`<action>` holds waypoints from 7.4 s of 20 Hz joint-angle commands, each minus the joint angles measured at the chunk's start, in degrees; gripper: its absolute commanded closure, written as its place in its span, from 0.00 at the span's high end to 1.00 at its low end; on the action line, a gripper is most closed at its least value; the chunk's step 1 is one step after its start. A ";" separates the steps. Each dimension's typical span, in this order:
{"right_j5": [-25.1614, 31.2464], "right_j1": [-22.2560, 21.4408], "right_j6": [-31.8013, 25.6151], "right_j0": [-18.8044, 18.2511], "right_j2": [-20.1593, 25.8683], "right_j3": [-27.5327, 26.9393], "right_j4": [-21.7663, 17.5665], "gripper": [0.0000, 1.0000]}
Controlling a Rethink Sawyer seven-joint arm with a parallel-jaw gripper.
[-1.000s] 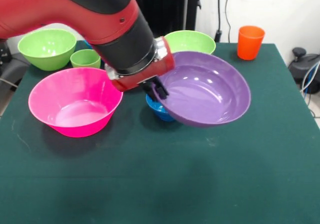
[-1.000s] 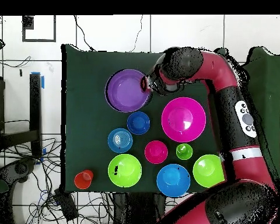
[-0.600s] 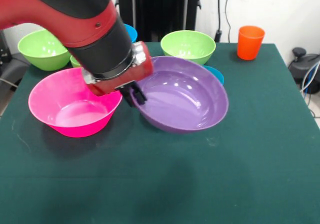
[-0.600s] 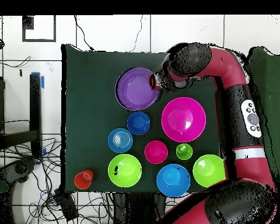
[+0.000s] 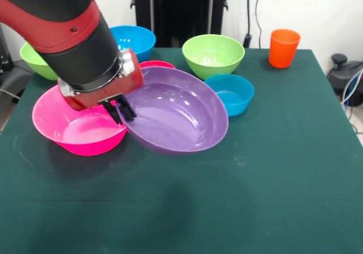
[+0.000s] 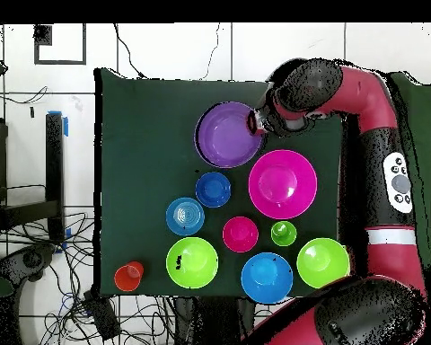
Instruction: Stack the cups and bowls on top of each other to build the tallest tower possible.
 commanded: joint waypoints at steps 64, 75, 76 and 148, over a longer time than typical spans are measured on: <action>-8.99 -11.36 -8.86 -15.64 -11.58 26.91 -3.14 0.00; -13.65 -9.05 -7.73 -16.16 -11.31 27.69 -1.87 0.00; -13.82 -8.80 -7.78 -16.09 -11.33 27.52 -1.83 0.00; -8.76 3.33 -19.04 -10.72 -10.21 8.81 -3.09 1.00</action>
